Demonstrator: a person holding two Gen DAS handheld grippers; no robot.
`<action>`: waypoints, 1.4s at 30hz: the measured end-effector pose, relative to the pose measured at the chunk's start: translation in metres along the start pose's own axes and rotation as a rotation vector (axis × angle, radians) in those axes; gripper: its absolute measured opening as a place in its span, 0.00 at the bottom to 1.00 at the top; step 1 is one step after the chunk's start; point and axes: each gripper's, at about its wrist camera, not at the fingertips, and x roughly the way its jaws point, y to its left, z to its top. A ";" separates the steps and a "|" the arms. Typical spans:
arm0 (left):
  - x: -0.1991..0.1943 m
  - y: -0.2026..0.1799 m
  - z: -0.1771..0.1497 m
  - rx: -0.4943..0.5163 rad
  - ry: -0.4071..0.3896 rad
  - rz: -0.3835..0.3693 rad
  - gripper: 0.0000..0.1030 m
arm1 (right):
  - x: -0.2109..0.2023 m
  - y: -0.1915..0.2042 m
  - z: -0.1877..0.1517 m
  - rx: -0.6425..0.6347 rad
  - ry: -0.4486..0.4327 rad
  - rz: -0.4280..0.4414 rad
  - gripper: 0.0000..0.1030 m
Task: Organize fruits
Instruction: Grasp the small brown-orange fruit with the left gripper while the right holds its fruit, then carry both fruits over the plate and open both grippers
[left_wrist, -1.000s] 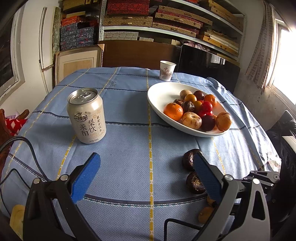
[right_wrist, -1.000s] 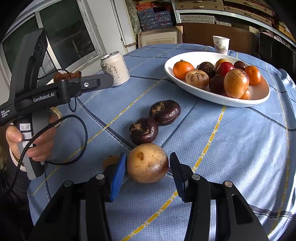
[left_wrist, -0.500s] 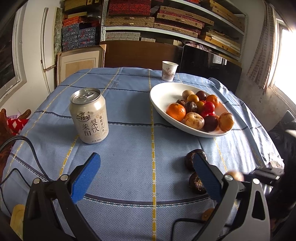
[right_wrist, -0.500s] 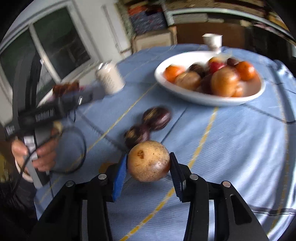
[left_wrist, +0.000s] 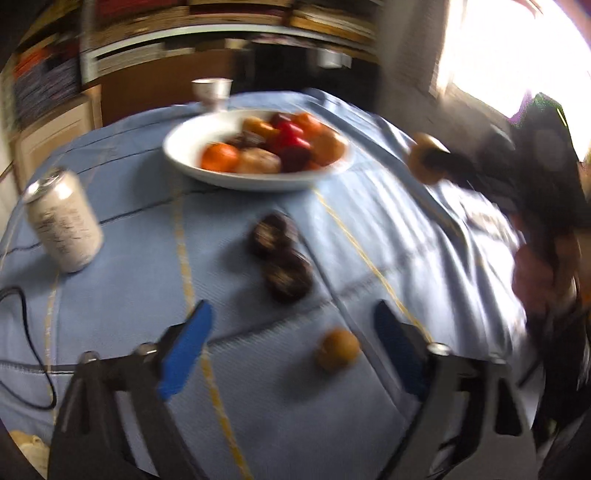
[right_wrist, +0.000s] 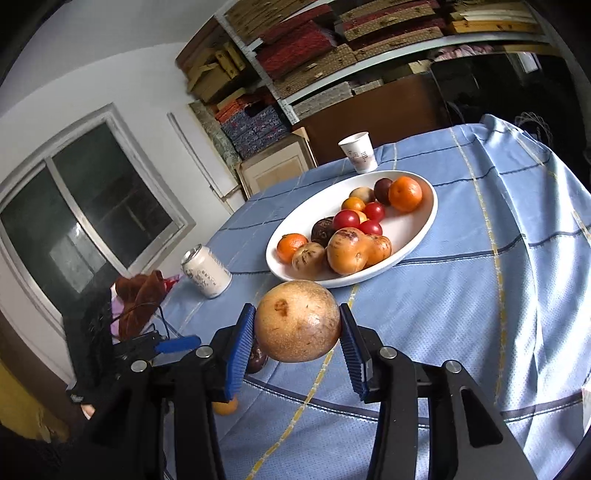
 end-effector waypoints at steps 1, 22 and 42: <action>0.002 -0.004 -0.003 0.015 0.014 -0.013 0.70 | 0.001 0.003 -0.002 -0.011 0.006 0.006 0.45; 0.015 -0.020 -0.016 0.066 0.070 -0.040 0.35 | 0.008 0.009 -0.009 -0.040 0.051 -0.022 0.45; 0.011 -0.016 -0.015 0.028 0.053 -0.077 0.26 | 0.014 0.013 -0.012 -0.061 0.059 -0.032 0.45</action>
